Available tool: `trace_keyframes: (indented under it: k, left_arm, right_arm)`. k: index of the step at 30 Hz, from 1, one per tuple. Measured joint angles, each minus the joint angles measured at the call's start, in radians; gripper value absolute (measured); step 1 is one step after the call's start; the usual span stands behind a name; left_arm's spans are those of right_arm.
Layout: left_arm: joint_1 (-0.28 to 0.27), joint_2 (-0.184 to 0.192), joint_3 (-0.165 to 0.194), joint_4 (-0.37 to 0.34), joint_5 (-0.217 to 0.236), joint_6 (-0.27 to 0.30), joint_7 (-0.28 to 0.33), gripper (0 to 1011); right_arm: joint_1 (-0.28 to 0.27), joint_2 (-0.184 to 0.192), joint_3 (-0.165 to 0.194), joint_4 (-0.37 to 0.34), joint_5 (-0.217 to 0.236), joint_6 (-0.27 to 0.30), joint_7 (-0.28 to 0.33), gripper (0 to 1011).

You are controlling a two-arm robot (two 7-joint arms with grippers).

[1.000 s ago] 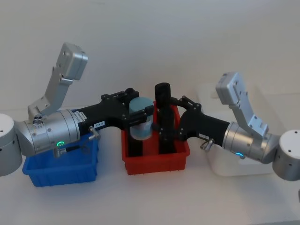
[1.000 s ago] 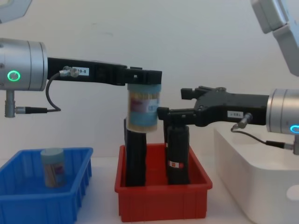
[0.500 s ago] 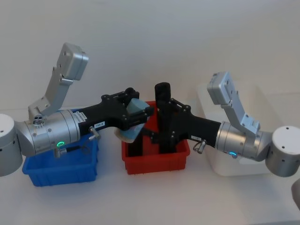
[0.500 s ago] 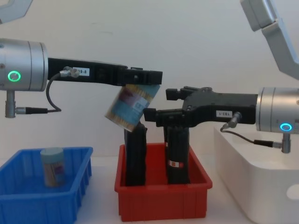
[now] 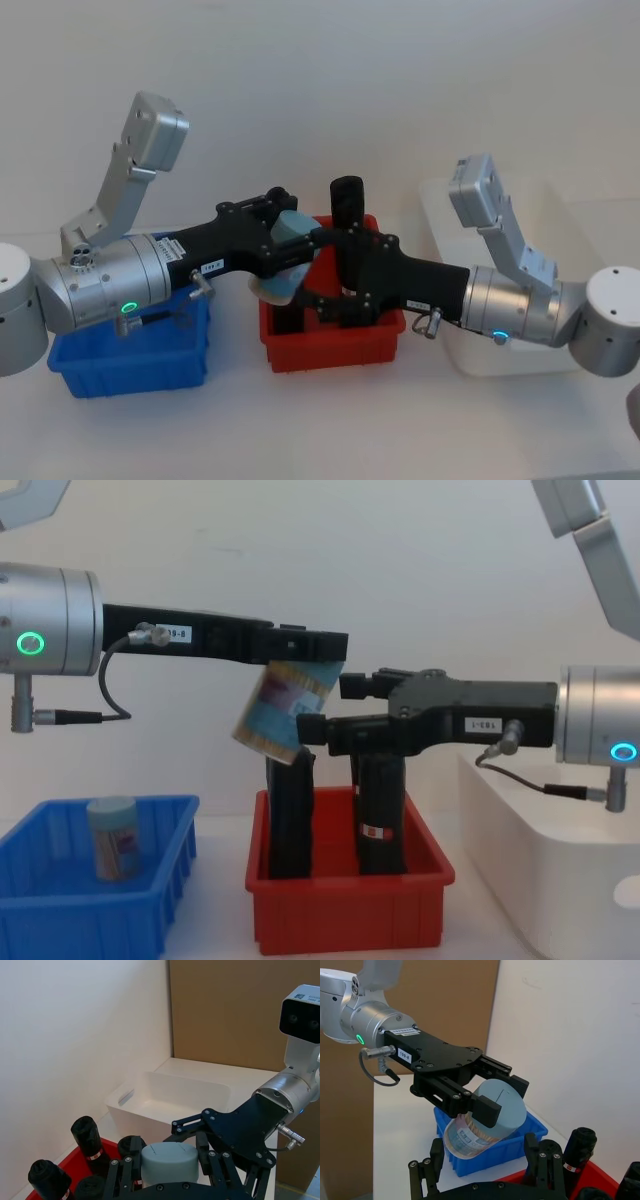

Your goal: Pick the cotton swabs from the blue box and place them into the white box.

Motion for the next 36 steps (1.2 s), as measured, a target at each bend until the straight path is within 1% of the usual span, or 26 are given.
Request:
trace_keyframes:
  k: [6, 11, 17, 18, 21, 24, 25, 30, 36]
  left_arm:
    - [0.0, 0.0, 0.0, 0.0, 0.0, 0.0, 0.0, 659]
    - [0.0, 0.0, 0.0, 0.0, 0.0, 0.0, 0.0, 659]
    - [0.0, 0.0, 0.0, 0.0, 0.0, 0.0, 0.0, 659]
    - [0.0, 0.0, 0.0, 0.0, 0.0, 0.0, 0.0, 659]
    - [0.0, 0.0, -0.001, 0.0, 0.0, 0.0, 0.001, 659]
    - [0.0, 0.0, -0.001, 0.0, 0.0, 0.0, 0.001, 659]
    - [0.0, 0.0, -0.001, 0.0, 0.0, 0.0, 0.001, 659]
    - [0.0, 0.0, 0.0, 0.0, 0.0, 0.0, 0.001, 659]
    - [0.0, 0.0, 0.0, 0.0, 0.0, 0.0, 0.001, 659]
  right_arm:
    - [-0.001, 0.005, -0.002, -0.001, 0.013, 0.012, 0.007, 1002]
    - [0.0, 0.005, -0.004, 0.006, 0.016, 0.024, -0.008, 1002]
    - [0.012, -0.002, -0.009, 0.028, 0.018, 0.054, -0.063, 1002]
    - [0.012, -0.002, -0.009, 0.028, 0.018, 0.054, -0.063, 1002]
    - [0.022, -0.01, -0.011, 0.046, 0.026, 0.081, -0.104, 1001]
    - [0.032, -0.017, -0.012, 0.061, 0.038, 0.099, -0.132, 1002]
    - [0.032, -0.017, -0.012, 0.061, 0.038, 0.099, -0.132, 1002]
    - [0.047, -0.027, -0.014, 0.085, 0.067, 0.127, -0.161, 1002]
    - [0.053, -0.031, -0.016, 0.095, 0.087, 0.142, -0.165, 1002]
